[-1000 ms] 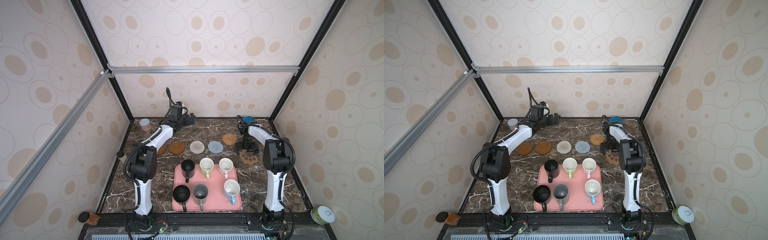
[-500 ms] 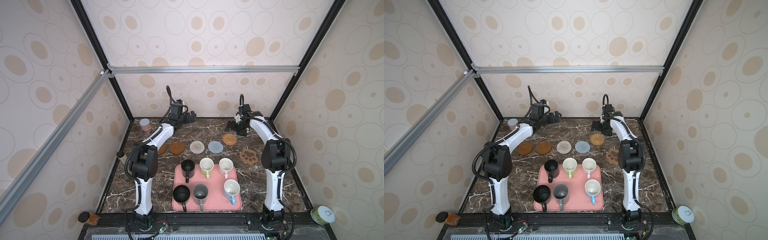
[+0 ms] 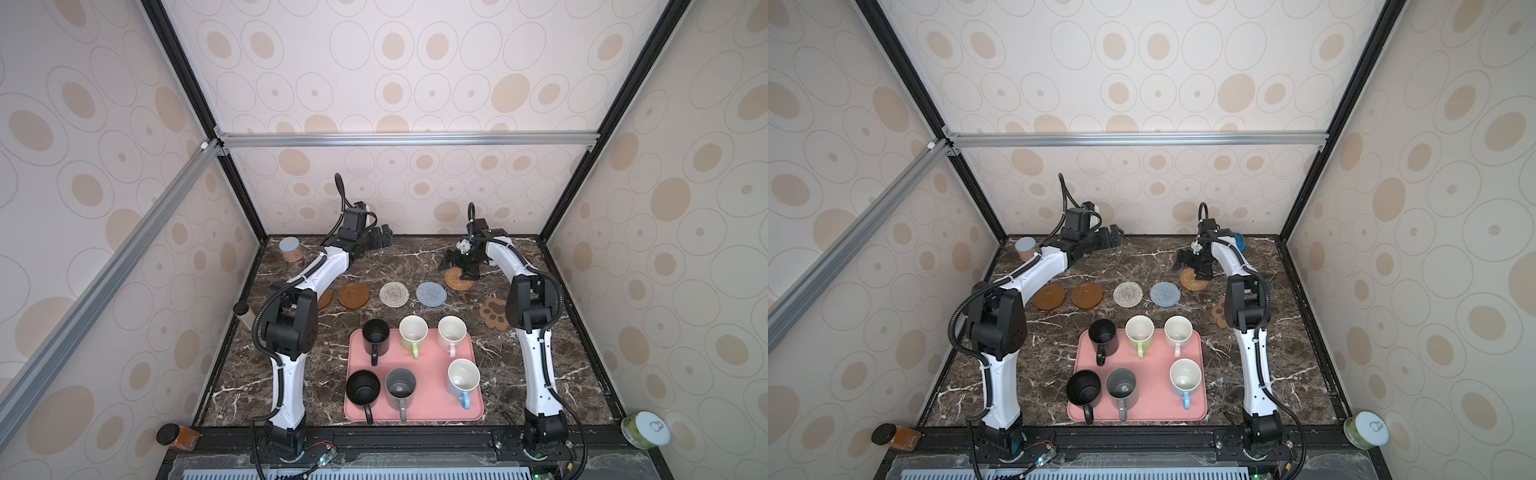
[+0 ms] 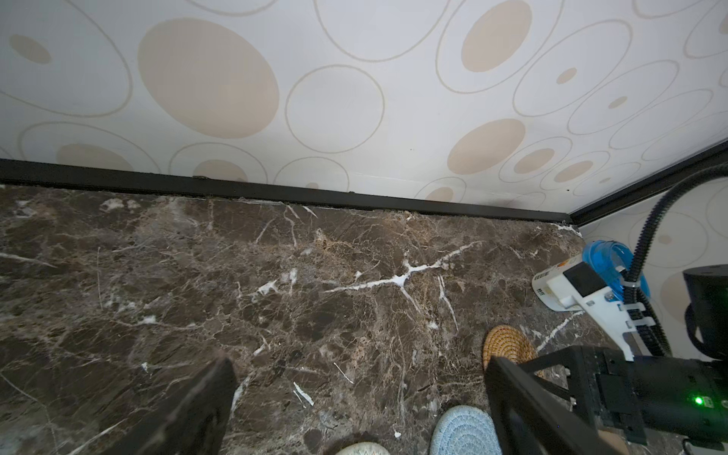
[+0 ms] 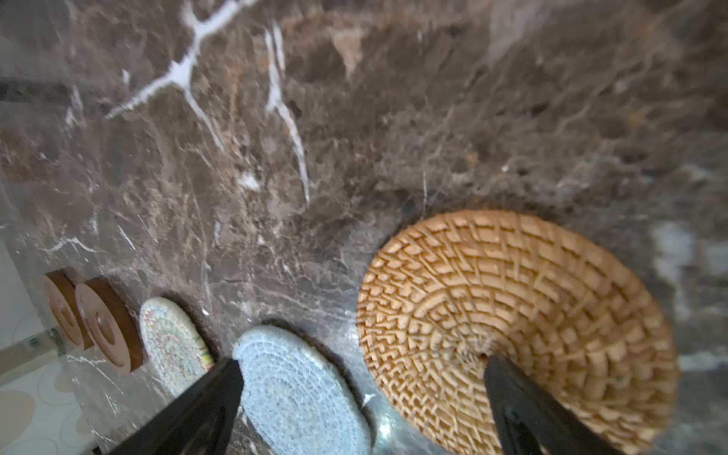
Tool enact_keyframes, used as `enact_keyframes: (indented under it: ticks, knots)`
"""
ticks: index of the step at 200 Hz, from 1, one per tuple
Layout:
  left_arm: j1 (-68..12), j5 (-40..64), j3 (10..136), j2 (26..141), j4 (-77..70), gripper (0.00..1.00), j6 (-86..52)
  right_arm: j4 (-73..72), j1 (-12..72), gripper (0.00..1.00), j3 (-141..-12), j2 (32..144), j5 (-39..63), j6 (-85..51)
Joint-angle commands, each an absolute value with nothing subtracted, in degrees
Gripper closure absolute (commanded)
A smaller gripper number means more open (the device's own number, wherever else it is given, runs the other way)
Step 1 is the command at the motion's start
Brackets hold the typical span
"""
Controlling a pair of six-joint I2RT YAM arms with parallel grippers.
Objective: Place cups on coasters
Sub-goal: Move the coaster to the top-right of the table.
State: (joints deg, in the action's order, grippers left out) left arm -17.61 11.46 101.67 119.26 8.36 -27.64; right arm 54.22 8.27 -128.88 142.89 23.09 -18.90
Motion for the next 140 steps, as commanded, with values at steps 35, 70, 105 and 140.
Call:
enact_keyframes:
  ticks: [35, 70, 105, 140]
  knots:
    - [-17.05, 11.18, 103.88, 119.52, 9.78, 0.0, -27.77, 60.17, 8.44, 0.0, -115.61, 137.01, 19.48, -15.0]
    - [-16.9, 10.63, 103.98, 119.44, 9.94, 0.0, -27.69, 58.8, 8.44, 0.0, -106.69, 131.52, 18.51, -14.01]
    - [-16.85, 10.91, 104.23, 120.03, 9.95, 0.0, -28.04, 57.13, 8.36, 0.0, -102.2, 129.36, 18.03, -14.56]
    - [-16.79, 11.86, 107.11, 121.57, 11.53, 0.0, -27.43, 56.89, 8.35, 0.0, -105.9, 131.73, 17.66, -15.7]
